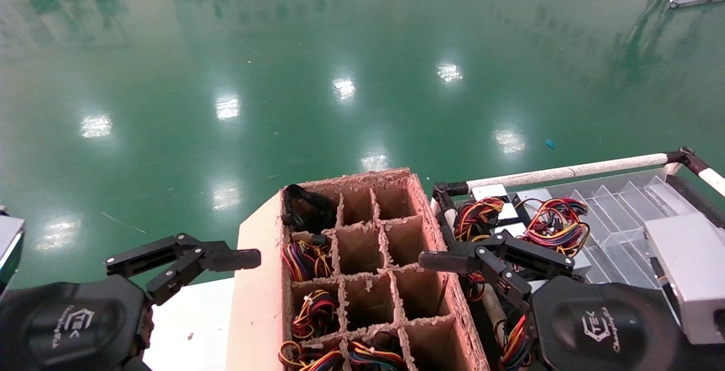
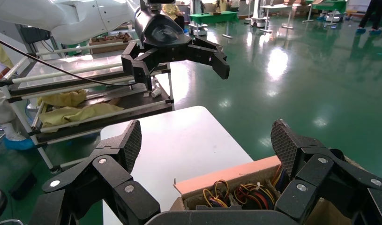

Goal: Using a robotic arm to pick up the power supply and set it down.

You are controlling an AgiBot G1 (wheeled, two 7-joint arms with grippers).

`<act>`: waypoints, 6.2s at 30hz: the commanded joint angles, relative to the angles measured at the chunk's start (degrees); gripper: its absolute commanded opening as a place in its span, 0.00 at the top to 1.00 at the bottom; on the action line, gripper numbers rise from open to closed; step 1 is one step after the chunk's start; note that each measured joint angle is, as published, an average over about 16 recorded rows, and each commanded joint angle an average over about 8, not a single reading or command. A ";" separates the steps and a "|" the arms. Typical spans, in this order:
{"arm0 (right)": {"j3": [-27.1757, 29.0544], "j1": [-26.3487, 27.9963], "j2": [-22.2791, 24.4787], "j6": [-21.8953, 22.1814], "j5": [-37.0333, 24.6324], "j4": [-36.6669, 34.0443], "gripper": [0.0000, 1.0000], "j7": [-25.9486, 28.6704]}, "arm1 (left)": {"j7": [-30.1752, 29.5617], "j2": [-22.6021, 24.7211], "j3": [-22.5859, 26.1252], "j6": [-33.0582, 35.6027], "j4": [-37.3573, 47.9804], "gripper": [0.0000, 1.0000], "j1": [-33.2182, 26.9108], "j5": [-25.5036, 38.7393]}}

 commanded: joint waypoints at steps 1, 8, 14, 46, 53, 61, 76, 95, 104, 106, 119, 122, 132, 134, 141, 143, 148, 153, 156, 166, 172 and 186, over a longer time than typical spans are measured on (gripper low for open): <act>0.00 0.00 0.00 0.00 0.00 0.00 0.00 0.00 | 0.00 0.00 0.00 0.00 0.00 1.00 0.00 0.00; 0.00 0.00 0.00 0.00 0.00 0.00 0.00 0.00 | 0.00 0.00 0.00 0.00 0.00 1.00 0.00 0.00; 0.00 0.00 0.00 0.00 0.00 0.00 0.00 0.00 | 0.00 0.00 0.00 0.00 0.00 1.00 0.00 0.00; -15.19 12.21 -14.90 6.74 -33.08 -8.95 0.91 -3.25 | 0.03 -0.01 0.04 0.00 0.03 1.00 -0.02 -0.02; -17.32 14.57 -18.03 6.08 -36.37 -13.09 1.00 -5.40 | 0.03 -0.01 0.05 0.00 0.03 0.41 -0.03 -0.03; -18.10 15.65 -18.89 5.33 -37.52 -15.62 1.00 -6.80 | 0.04 -0.01 0.06 -0.01 0.03 0.00 -0.03 -0.04; -19.02 16.18 -19.48 5.10 -39.13 -16.93 1.00 -7.52 | 0.05 -0.02 0.09 -0.01 0.03 0.00 -0.03 -0.05; -18.73 16.01 -17.96 4.24 -38.56 -15.10 1.00 -6.23 | 0.06 -0.03 0.11 -0.02 0.03 0.00 -0.04 -0.07; -15.77 14.86 -14.51 4.79 -34.47 -10.82 1.00 -4.97 | 0.07 -0.04 0.13 -0.03 0.03 0.00 -0.04 -0.08; -14.62 14.45 -13.41 5.14 -32.89 -9.45 1.00 -4.63 | 0.07 -0.04 0.13 -0.03 0.03 0.00 -0.04 -0.08; -2.86 12.89 -4.49 9.34 -18.12 0.26 1.00 -3.37 | 0.08 -0.05 0.15 -0.04 0.03 0.00 -0.05 -0.09; -0.21 13.71 -2.69 10.13 -15.52 1.03 1.00 -3.61 | 0.08 -0.05 0.15 -0.04 0.03 0.00 -0.05 -0.10; 5.12 21.44 4.52 6.54 -11.83 -3.25 1.00 -4.62 | 0.09 -0.05 0.16 -0.05 0.03 0.00 -0.05 -0.11; 5.31 23.97 6.17 4.92 -12.76 -5.63 1.00 -5.36 | 0.09 -0.05 0.17 -0.05 0.03 0.00 -0.05 -0.11; 4.96 30.86 11.87 -0.90 -17.77 -15.87 1.00 -10.40 | 0.09 -0.06 0.18 -0.05 0.03 0.00 -0.06 -0.12; 4.69 31.85 13.59 -2.44 -19.03 -18.74 1.00 -12.22 | 0.09 -0.06 0.18 -0.05 0.03 0.00 -0.06 -0.12; 2.86 32.25 18.39 -4.96 -21.17 -24.20 1.00 -16.81 | 0.10 -0.06 0.19 -0.06 0.03 0.00 -0.06 -0.12; -0.09 30.78 23.11 -5.42 -21.43 -28.03 1.00 -21.03 | 0.10 -0.06 0.19 -0.06 0.03 0.00 -0.06 -0.13; -1.98 29.66 25.50 -5.46 -21.31 -30.05 1.00 -23.52 | 0.10 -0.07 0.20 -0.06 0.03 0.00 -0.06 -0.13; -8.22 24.98 30.01 -5.71 -17.20 -34.34 1.00 -28.89 | 0.11 -0.07 0.21 -0.07 0.03 0.00 -0.06 -0.14; -12.48 20.92 31.48 -5.77 -13.25 -34.76 1.00 -31.21 | 0.11 -0.07 0.22 -0.07 0.03 0.00 -0.07 -0.14; -18.75 16.22 31.97 -5.35 -8.43 -30.51 1.00 -33.77 | 0.12 -0.08 0.24 -0.08 0.03 0.00 -0.07 -0.16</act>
